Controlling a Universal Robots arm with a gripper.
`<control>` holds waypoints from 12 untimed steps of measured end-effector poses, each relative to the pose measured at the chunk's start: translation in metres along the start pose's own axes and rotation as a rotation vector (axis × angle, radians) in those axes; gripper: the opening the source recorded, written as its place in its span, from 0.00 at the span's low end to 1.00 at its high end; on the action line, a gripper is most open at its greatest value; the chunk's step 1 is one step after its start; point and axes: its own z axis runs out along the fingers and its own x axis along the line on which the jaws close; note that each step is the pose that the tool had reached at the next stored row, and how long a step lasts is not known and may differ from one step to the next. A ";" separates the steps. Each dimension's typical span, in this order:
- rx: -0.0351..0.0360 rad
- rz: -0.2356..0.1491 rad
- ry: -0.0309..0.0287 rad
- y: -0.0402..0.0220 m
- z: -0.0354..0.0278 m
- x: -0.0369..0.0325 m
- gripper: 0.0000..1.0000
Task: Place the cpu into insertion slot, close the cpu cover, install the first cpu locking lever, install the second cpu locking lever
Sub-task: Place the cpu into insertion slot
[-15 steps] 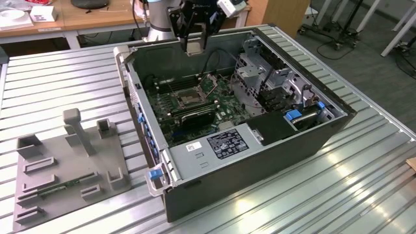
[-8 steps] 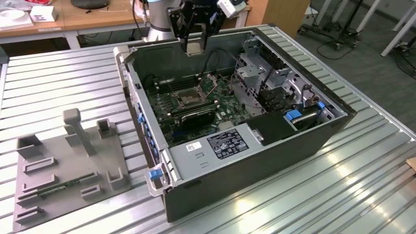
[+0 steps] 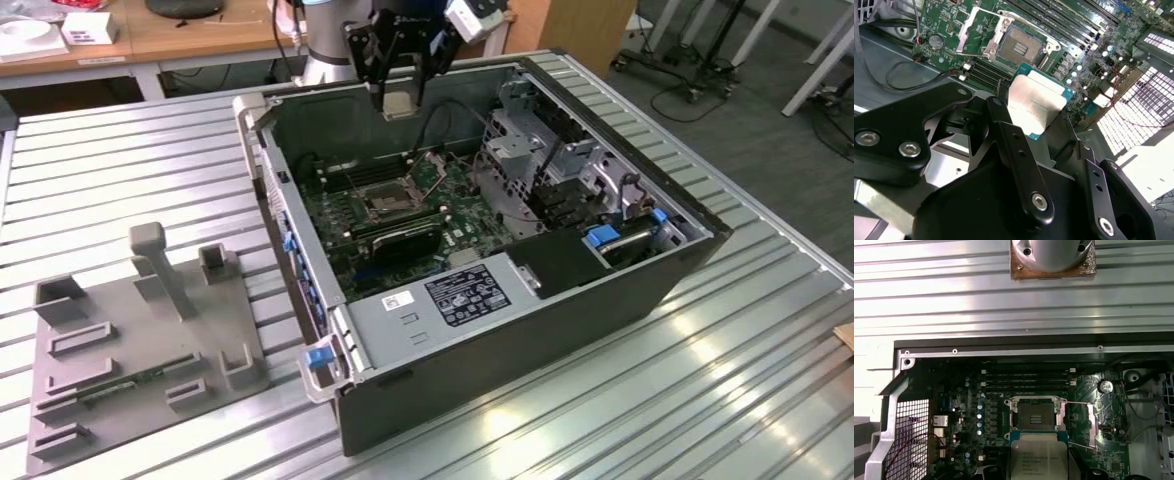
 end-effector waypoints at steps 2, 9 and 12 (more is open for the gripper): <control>0.0002 0.000 0.0001 0.0000 0.0002 0.0000 0.54; 0.0000 0.000 0.0000 -0.0002 0.0015 0.0000 0.54; -0.0003 0.000 -0.0001 -0.0002 0.0026 0.0000 0.54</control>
